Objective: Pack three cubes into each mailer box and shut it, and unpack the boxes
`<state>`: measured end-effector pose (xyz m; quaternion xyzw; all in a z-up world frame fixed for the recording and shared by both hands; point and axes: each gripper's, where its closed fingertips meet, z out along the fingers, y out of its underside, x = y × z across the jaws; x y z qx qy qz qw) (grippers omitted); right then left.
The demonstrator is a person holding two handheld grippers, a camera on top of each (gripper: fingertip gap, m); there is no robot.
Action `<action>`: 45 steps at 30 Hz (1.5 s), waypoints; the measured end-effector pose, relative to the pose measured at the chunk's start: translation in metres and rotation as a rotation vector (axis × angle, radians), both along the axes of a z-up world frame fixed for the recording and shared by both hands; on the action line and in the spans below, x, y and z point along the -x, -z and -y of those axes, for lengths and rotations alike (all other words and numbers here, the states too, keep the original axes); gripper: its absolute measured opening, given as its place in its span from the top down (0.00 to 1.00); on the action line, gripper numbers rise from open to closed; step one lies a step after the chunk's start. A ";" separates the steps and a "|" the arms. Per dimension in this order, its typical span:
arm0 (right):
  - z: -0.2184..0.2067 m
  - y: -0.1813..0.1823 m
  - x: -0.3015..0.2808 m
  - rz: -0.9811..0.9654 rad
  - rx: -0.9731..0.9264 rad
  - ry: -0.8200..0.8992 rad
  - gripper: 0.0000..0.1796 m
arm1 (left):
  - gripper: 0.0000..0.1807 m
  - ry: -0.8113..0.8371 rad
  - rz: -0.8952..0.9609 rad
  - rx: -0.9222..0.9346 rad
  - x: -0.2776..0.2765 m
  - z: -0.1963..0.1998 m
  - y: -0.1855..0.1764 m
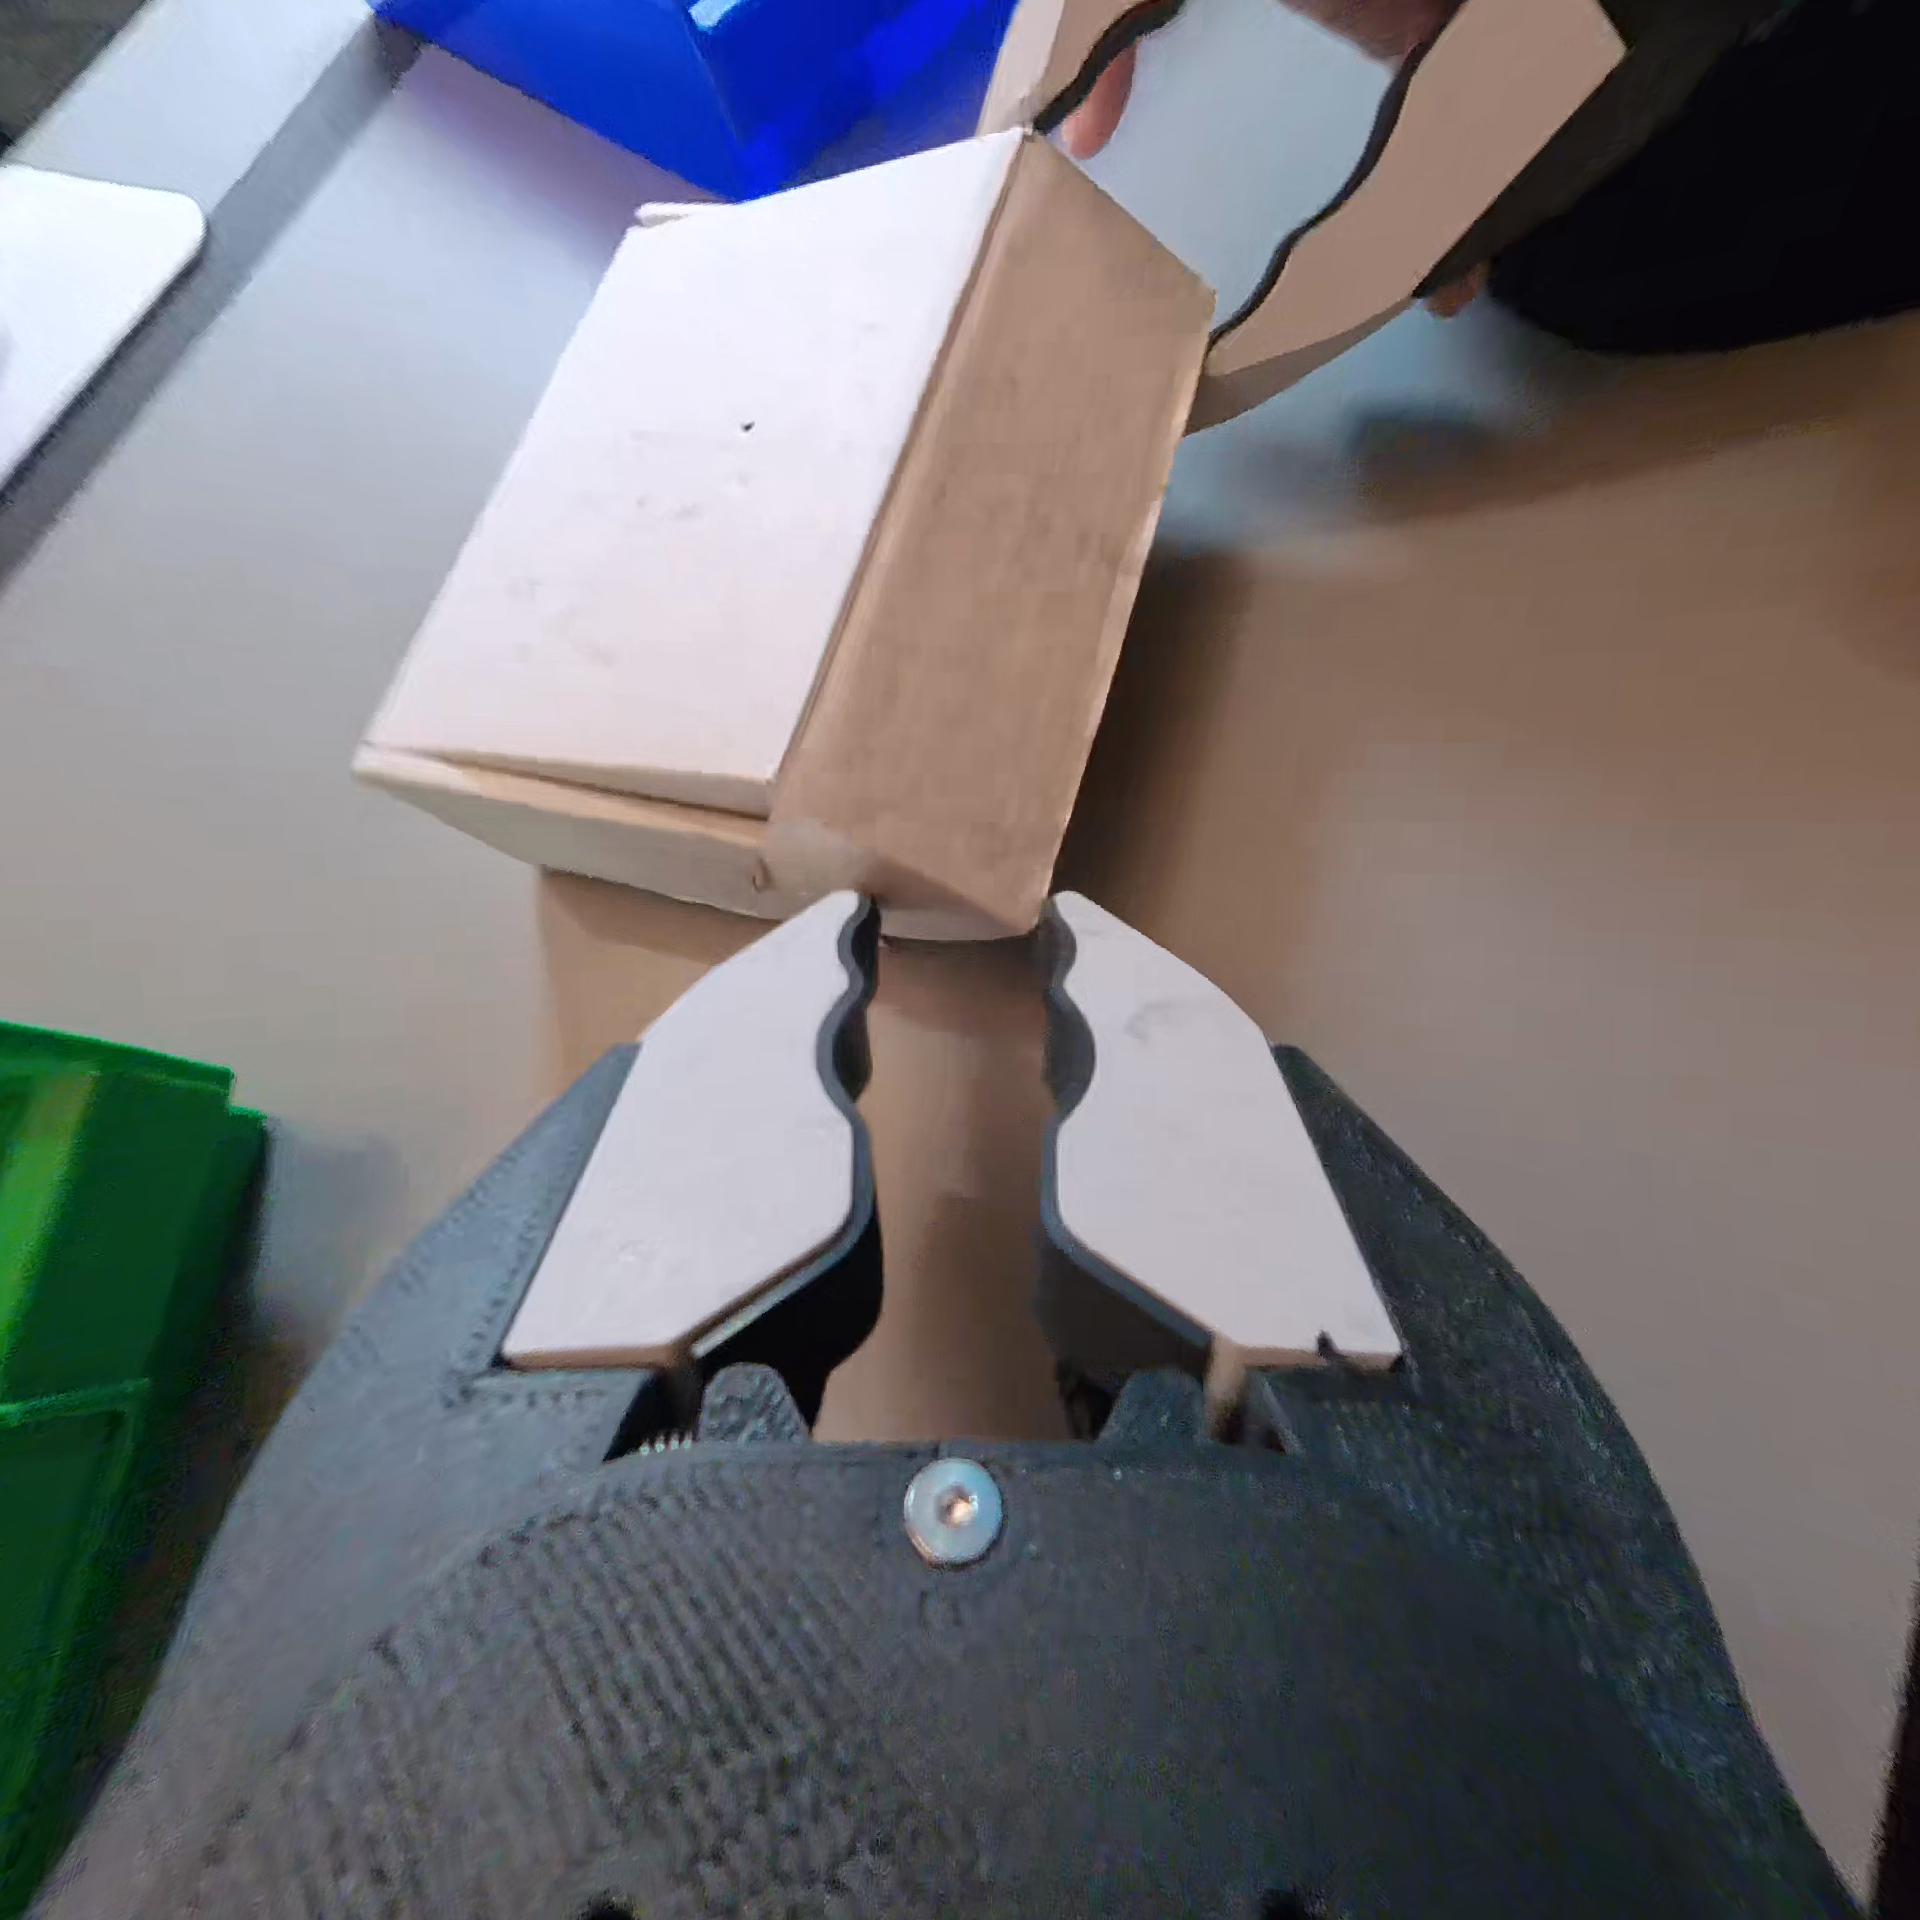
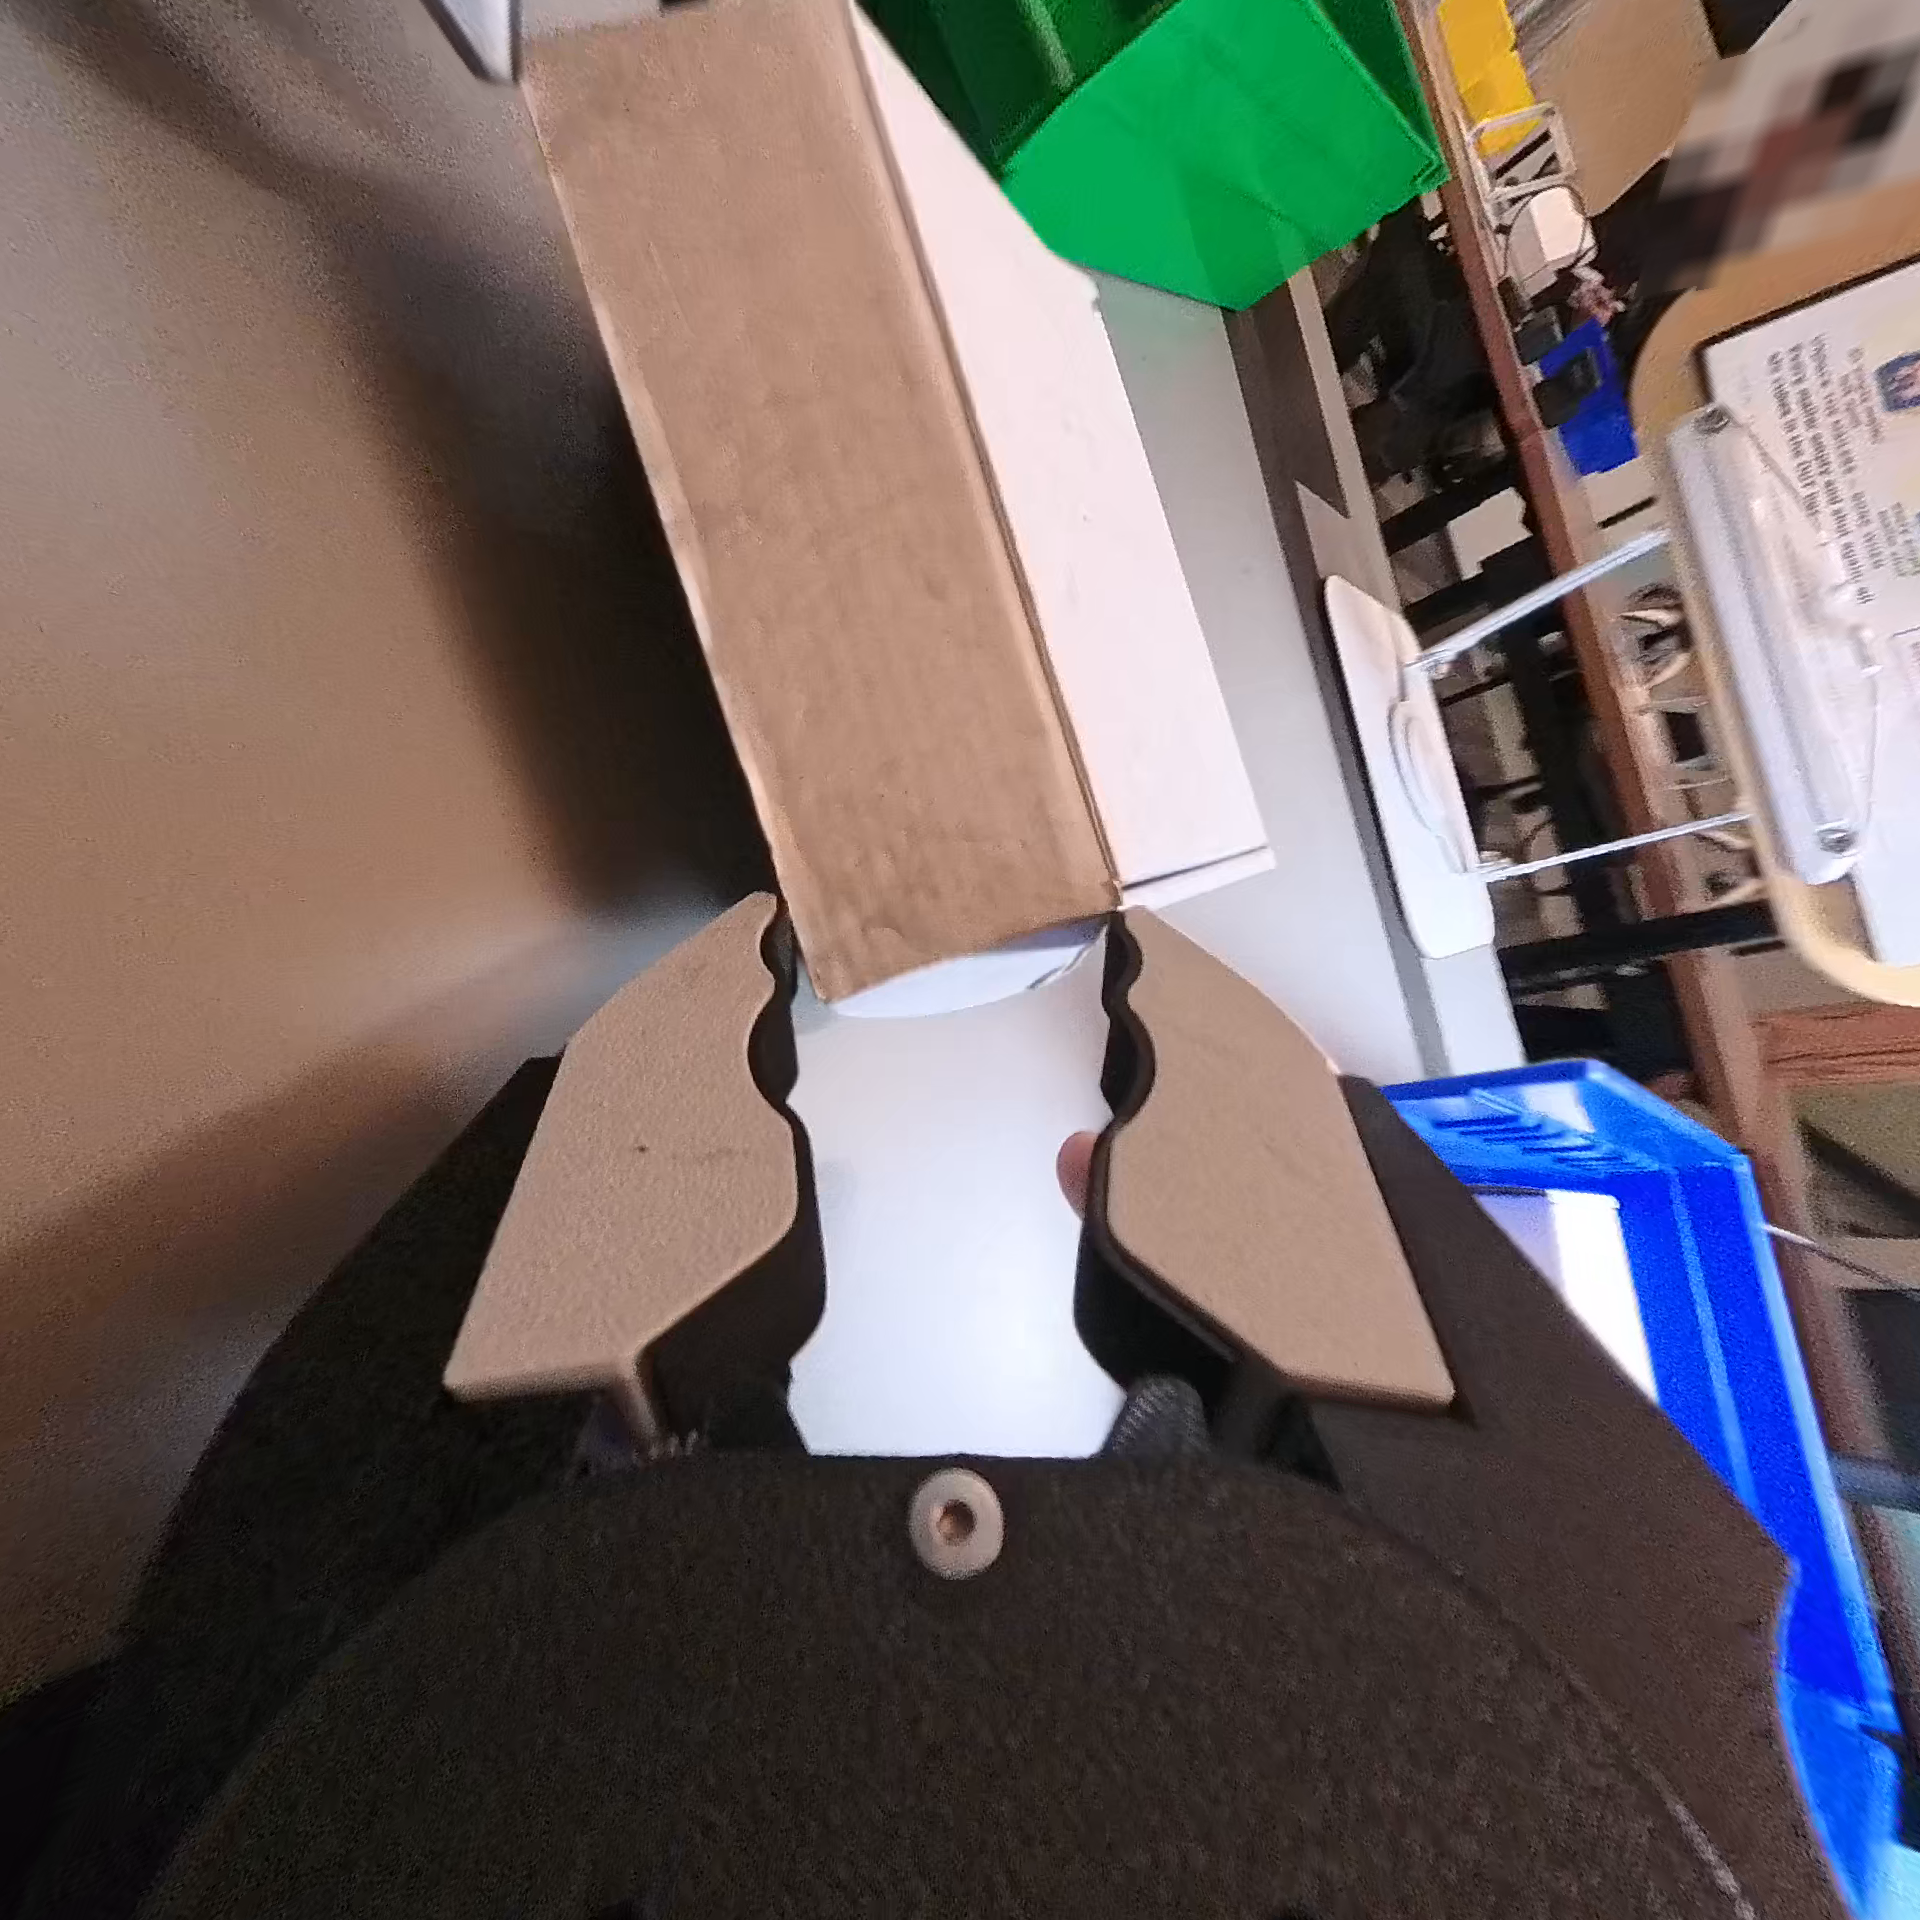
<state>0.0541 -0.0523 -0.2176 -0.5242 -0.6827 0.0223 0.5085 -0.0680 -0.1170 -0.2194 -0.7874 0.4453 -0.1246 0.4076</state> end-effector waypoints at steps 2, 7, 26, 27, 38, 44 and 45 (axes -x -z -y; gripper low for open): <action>0.009 -0.001 0.001 -0.027 0.087 -0.008 0.69 | 0.86 0.007 0.071 0.079 0.001 0.005 -0.001; 0.017 -0.001 0.002 -0.032 0.234 0.021 0.69 | 0.86 0.022 0.085 0.120 0.001 0.008 0.001; 0.038 -0.006 0.002 -0.072 0.434 0.064 0.69 | 0.87 -0.031 0.005 0.115 0.002 0.018 0.003; 0.039 -0.007 0.002 -0.074 0.458 0.066 0.69 | 0.87 -0.033 0.030 0.149 0.002 0.019 0.002; 0.057 -0.018 -0.001 -0.129 0.889 0.084 0.69 | 0.89 0.011 0.322 0.513 -0.010 0.038 -0.017; 0.059 -0.020 -0.006 -0.085 0.915 0.105 0.69 | 0.89 0.007 0.425 0.590 -0.013 0.039 -0.016; 0.059 -0.021 -0.006 -0.095 0.905 0.104 0.69 | 0.89 0.003 0.429 0.578 -0.012 0.039 -0.017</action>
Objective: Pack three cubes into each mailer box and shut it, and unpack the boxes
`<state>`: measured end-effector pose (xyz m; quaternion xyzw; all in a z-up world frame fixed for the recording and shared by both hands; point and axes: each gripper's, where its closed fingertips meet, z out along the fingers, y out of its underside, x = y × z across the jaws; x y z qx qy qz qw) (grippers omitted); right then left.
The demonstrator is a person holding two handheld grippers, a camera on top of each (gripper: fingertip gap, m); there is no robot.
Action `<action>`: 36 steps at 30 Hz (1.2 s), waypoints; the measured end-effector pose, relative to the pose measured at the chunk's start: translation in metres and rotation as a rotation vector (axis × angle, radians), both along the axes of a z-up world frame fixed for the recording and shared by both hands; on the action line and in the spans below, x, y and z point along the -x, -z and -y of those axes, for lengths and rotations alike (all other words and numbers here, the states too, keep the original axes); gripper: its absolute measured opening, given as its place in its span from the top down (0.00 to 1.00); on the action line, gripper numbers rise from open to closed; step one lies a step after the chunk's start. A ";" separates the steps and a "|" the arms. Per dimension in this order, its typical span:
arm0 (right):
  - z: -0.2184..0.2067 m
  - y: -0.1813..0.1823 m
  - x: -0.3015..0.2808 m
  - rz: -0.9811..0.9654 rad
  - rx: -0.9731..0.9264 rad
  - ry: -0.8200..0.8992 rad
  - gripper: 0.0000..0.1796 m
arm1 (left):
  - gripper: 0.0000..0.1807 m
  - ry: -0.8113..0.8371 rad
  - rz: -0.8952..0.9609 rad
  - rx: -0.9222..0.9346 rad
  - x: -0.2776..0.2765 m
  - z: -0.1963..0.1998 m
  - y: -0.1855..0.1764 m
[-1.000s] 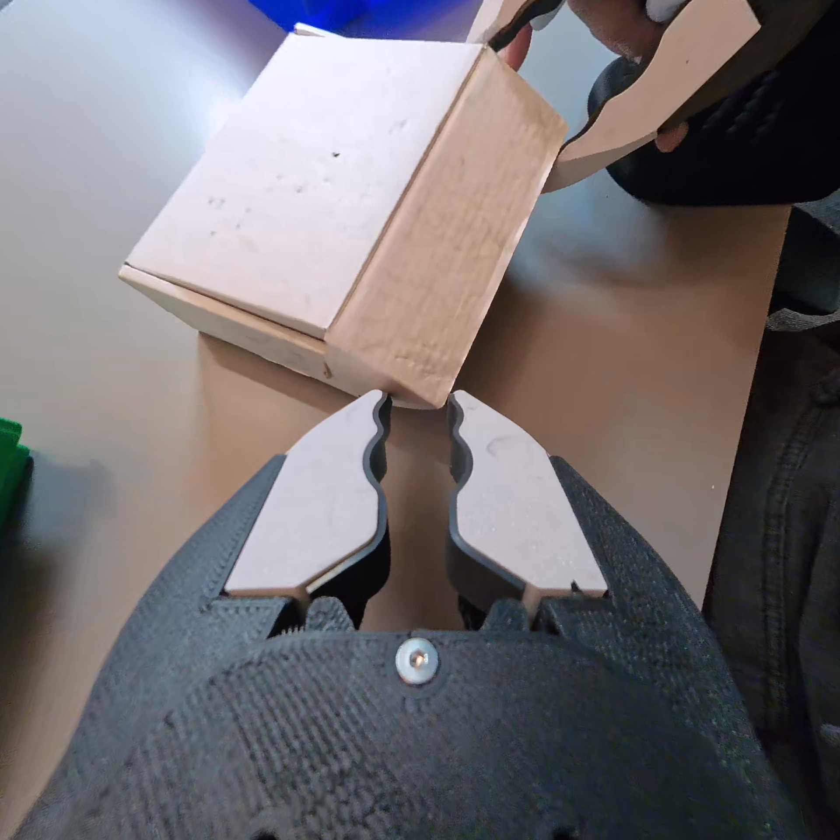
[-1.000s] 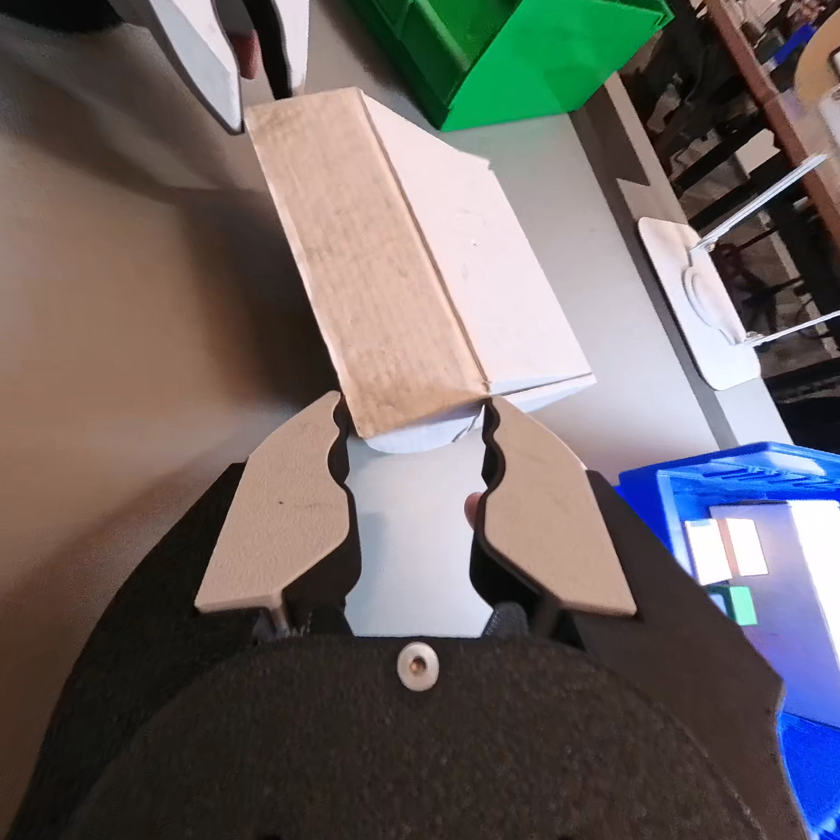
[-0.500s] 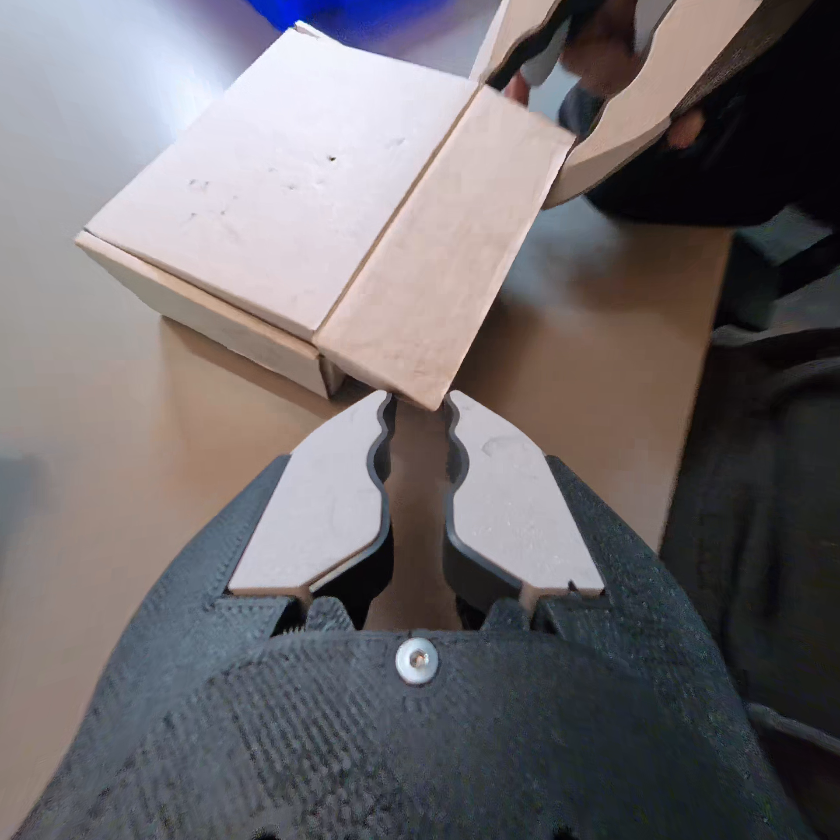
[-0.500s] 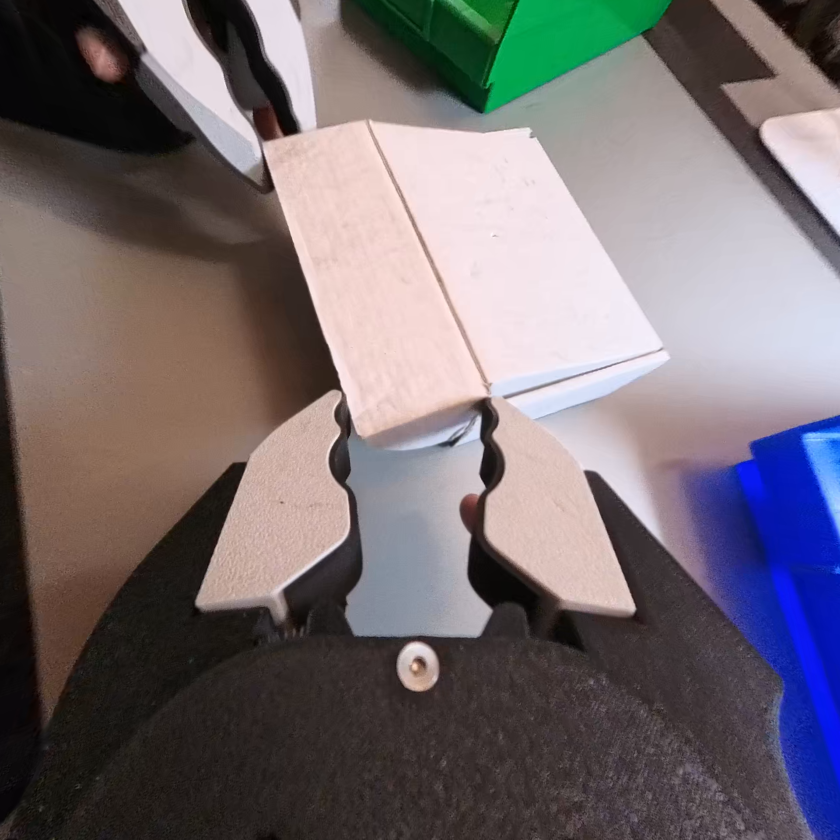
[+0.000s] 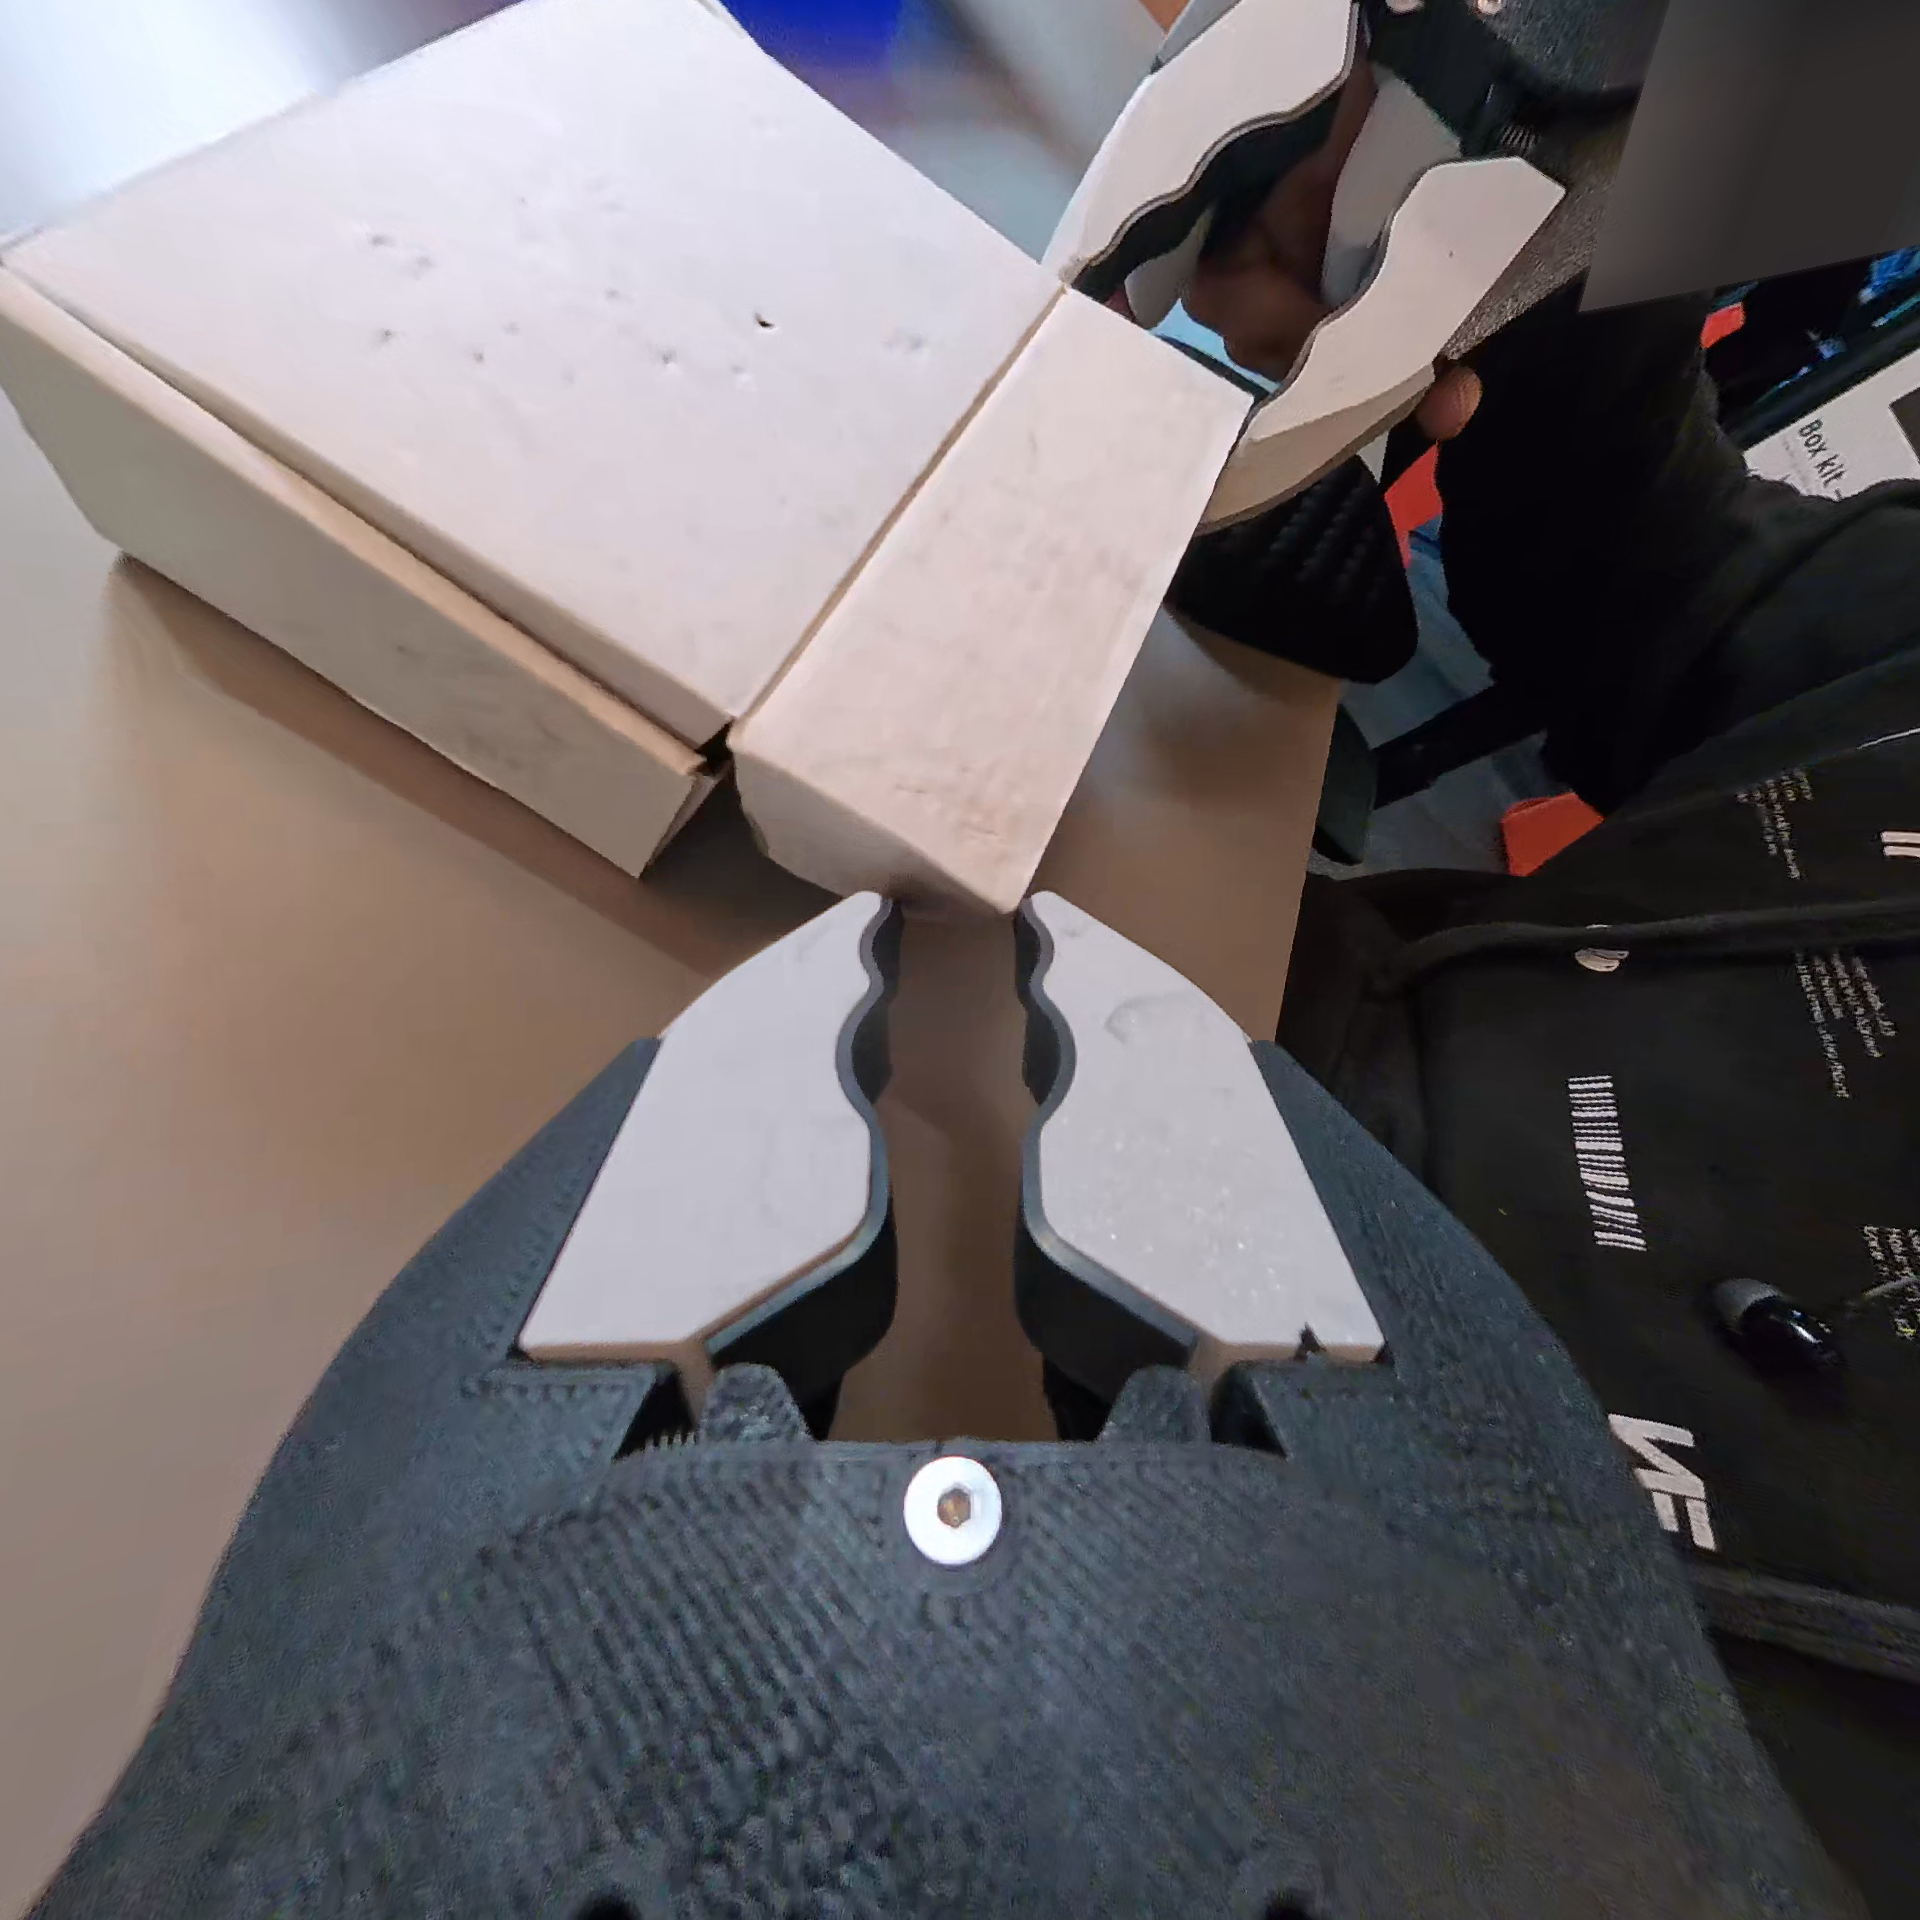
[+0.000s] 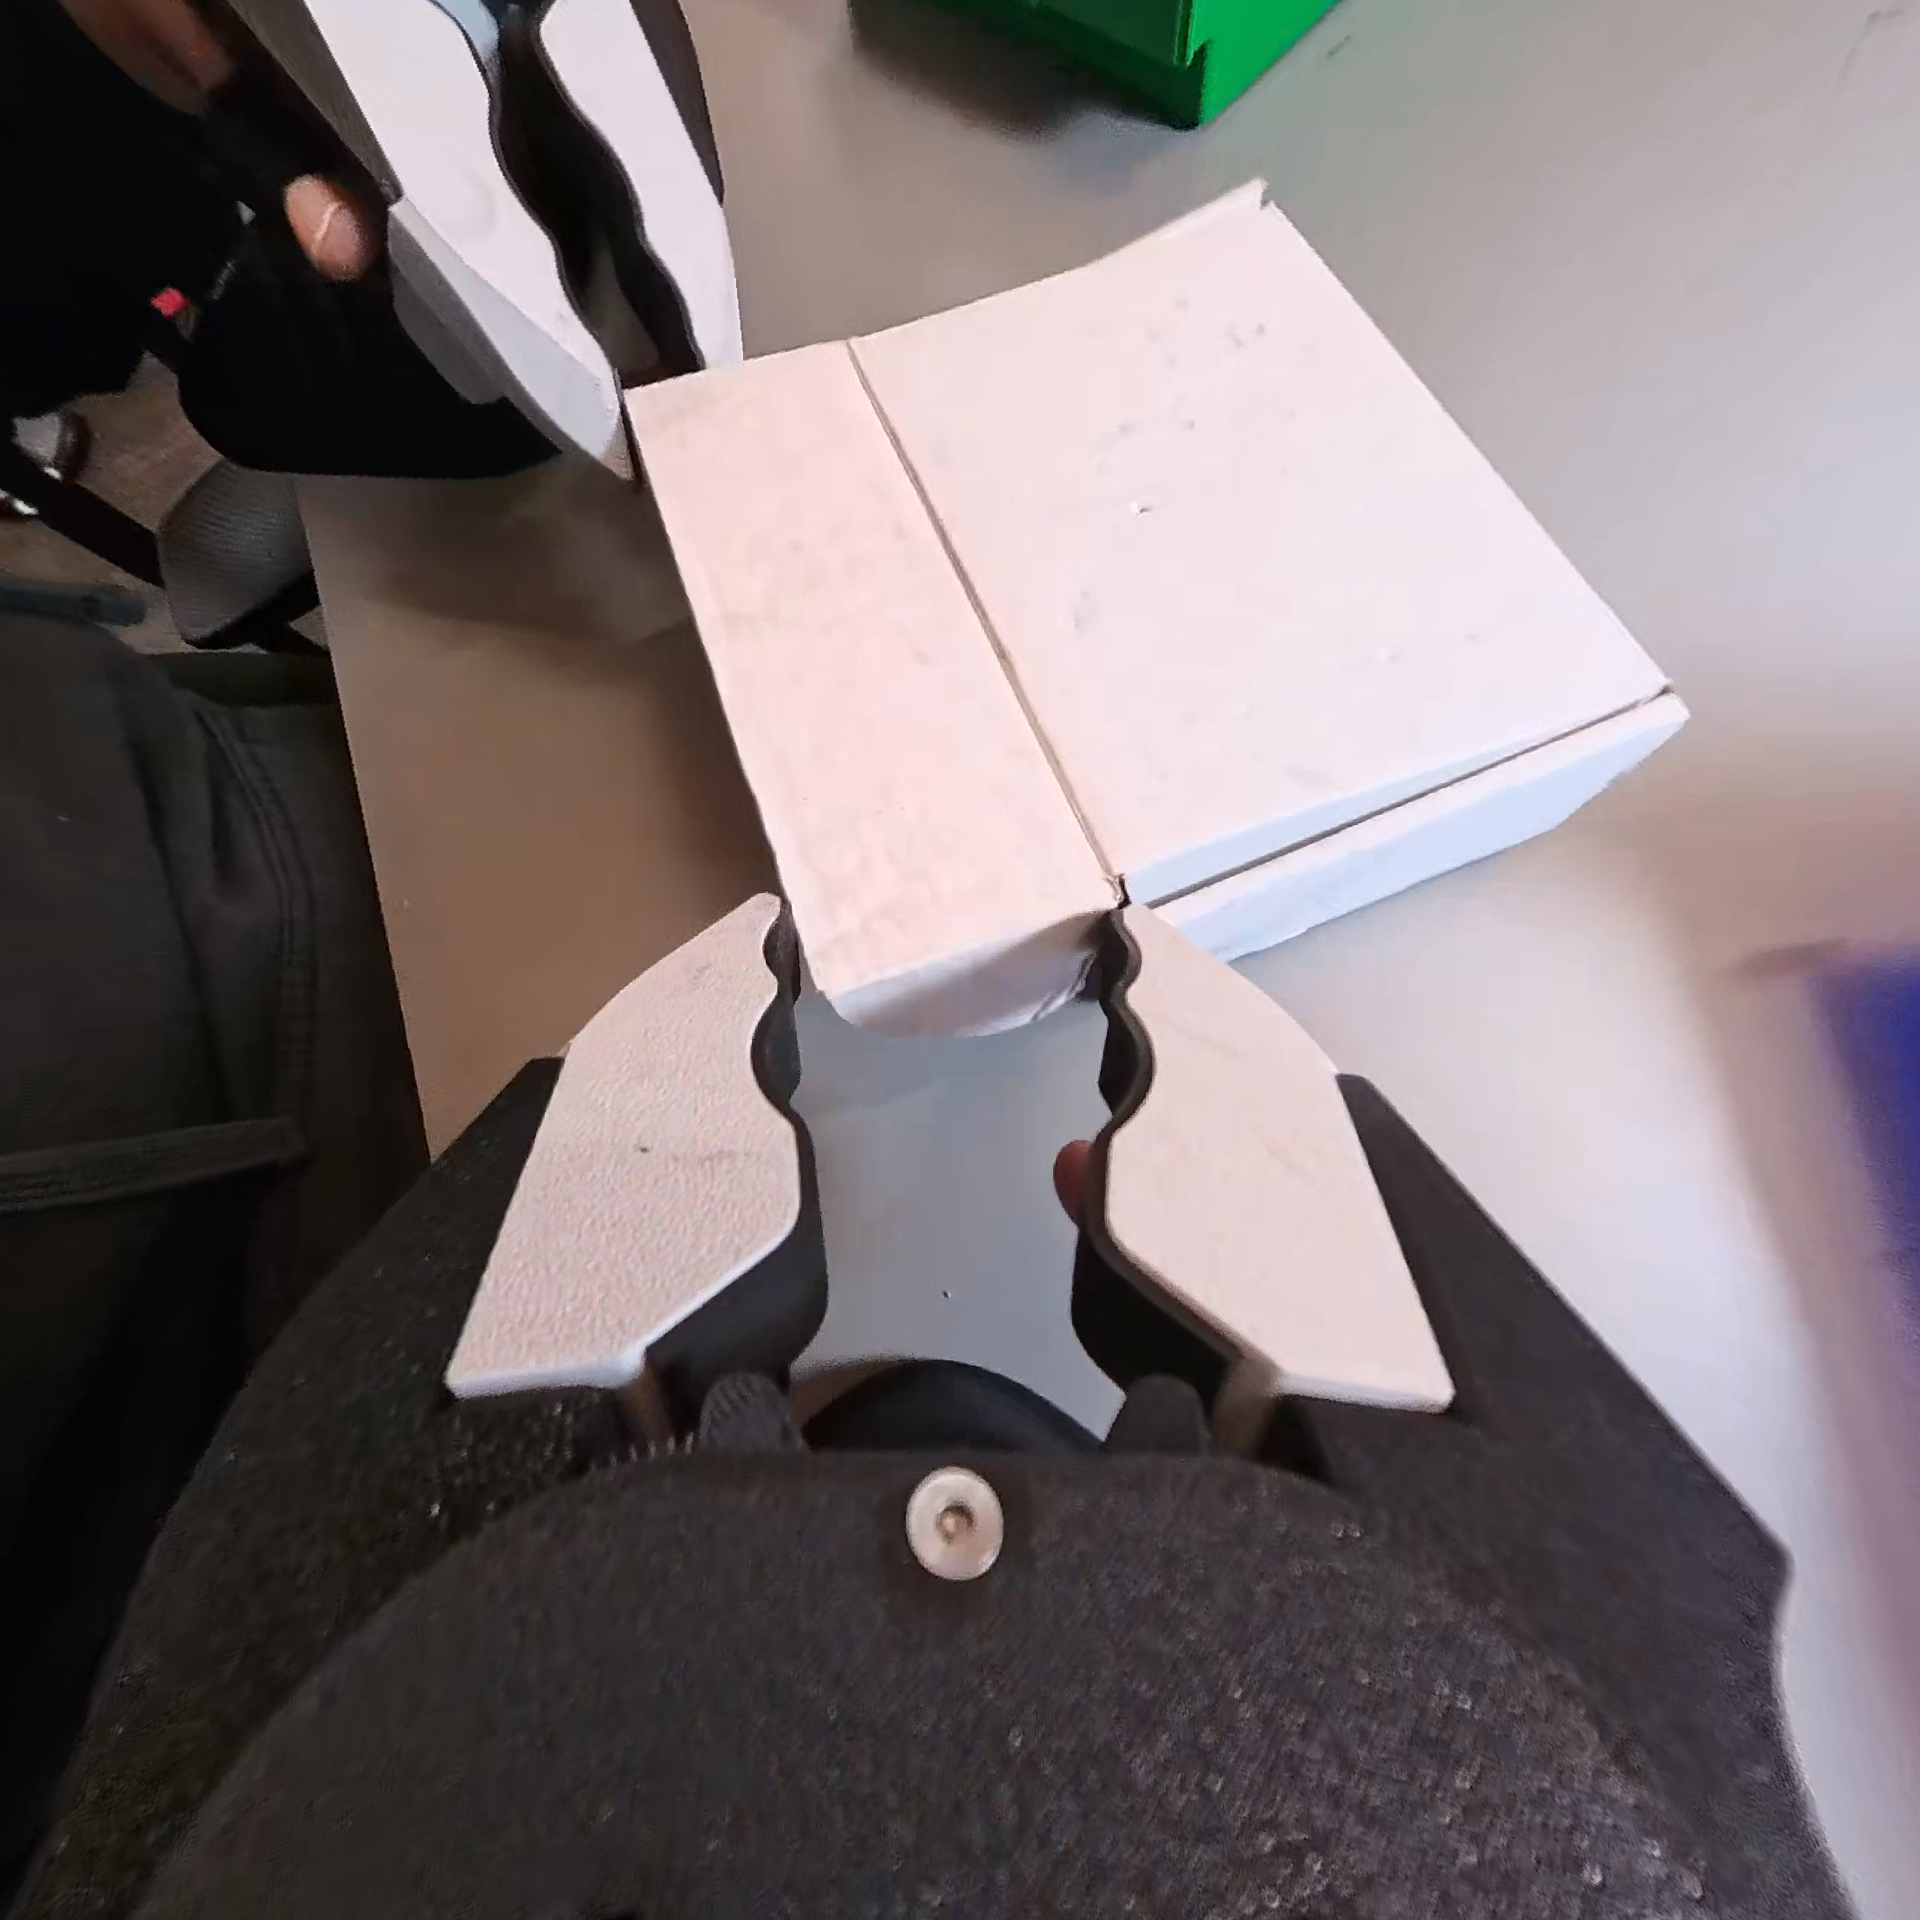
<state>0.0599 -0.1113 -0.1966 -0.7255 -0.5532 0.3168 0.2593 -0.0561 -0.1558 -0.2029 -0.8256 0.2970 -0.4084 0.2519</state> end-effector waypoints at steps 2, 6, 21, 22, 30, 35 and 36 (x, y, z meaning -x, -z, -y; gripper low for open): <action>-0.001 0.000 -0.001 0.000 -0.022 0.009 0.69 | 0.90 -0.010 -0.011 -0.029 0.003 -0.001 -0.001; -0.007 -0.003 -0.004 0.002 -0.149 0.037 0.69 | 0.86 -0.022 -0.060 -0.101 0.012 -0.002 -0.005; -0.015 0.007 0.001 0.178 -0.990 -0.116 0.61 | 0.57 0.174 -0.624 -1.030 0.008 -0.037 0.004; -0.017 0.009 0.000 0.196 -1.034 -0.121 0.63 | 0.59 0.191 -0.677 -1.075 0.008 -0.040 0.007; -0.018 0.020 -0.002 0.216 -1.087 -0.152 0.73 | 0.71 0.217 -0.773 -1.147 0.007 -0.042 0.017; -0.015 0.028 -0.002 0.251 -1.034 -0.185 0.73 | 0.71 0.251 -0.870 -1.089 0.009 -0.038 0.025; -0.015 0.028 -0.001 0.246 -0.994 -0.181 0.73 | 0.71 0.254 -0.876 -1.050 0.009 -0.037 0.024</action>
